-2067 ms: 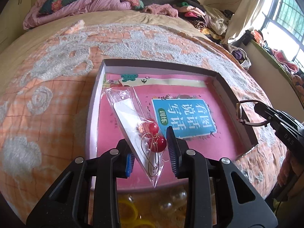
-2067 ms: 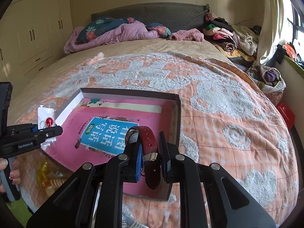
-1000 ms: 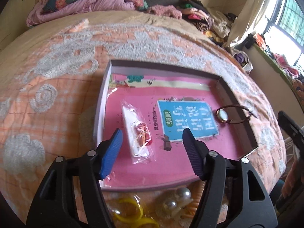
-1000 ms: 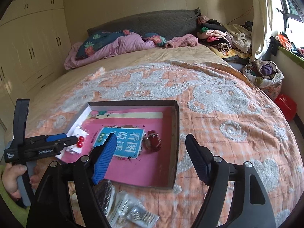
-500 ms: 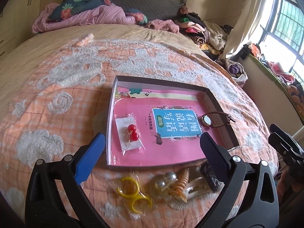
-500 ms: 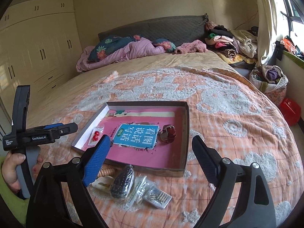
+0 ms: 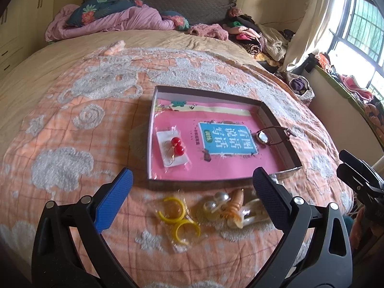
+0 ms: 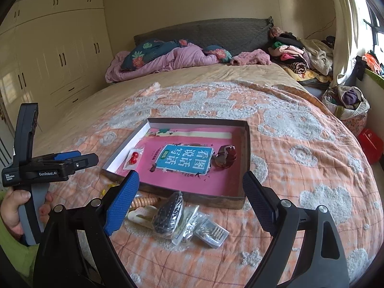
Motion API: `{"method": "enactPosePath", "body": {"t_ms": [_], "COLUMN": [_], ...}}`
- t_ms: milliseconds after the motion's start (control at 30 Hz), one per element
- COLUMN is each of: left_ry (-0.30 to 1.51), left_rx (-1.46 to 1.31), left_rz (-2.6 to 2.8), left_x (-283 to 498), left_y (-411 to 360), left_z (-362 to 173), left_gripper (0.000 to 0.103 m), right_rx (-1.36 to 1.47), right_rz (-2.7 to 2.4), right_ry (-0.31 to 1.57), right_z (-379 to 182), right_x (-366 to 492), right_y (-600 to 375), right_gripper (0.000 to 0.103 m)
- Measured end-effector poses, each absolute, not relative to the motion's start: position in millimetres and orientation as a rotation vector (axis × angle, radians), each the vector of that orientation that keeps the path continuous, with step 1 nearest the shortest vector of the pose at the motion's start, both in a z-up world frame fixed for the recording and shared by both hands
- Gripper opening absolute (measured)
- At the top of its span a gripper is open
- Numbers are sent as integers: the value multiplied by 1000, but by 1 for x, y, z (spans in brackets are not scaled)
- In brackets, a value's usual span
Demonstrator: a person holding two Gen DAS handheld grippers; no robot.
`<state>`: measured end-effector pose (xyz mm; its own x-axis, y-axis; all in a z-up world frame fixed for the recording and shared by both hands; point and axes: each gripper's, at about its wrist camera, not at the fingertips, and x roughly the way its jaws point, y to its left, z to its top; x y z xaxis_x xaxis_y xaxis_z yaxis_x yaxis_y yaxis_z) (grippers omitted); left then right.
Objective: Organize jewelry
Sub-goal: 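Withdraw both open tools from the box toward the remaining items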
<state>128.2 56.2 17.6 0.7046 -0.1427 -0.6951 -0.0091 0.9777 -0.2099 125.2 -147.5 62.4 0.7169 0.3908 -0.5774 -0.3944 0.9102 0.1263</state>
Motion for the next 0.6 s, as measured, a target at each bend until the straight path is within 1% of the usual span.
{"method": "enactPosePath", "body": {"t_ms": [600], "left_ry": [874], "left_rx": [-185], "left_rz": [-22], "left_x": [99], "left_y": [71], "left_z": [-24], "left_gripper": [93], "right_rx": [-90], "right_rz": [476], "right_ry": [718], "right_z": [31], "right_x": [119], "right_y": [-115], "right_gripper": [87]}}
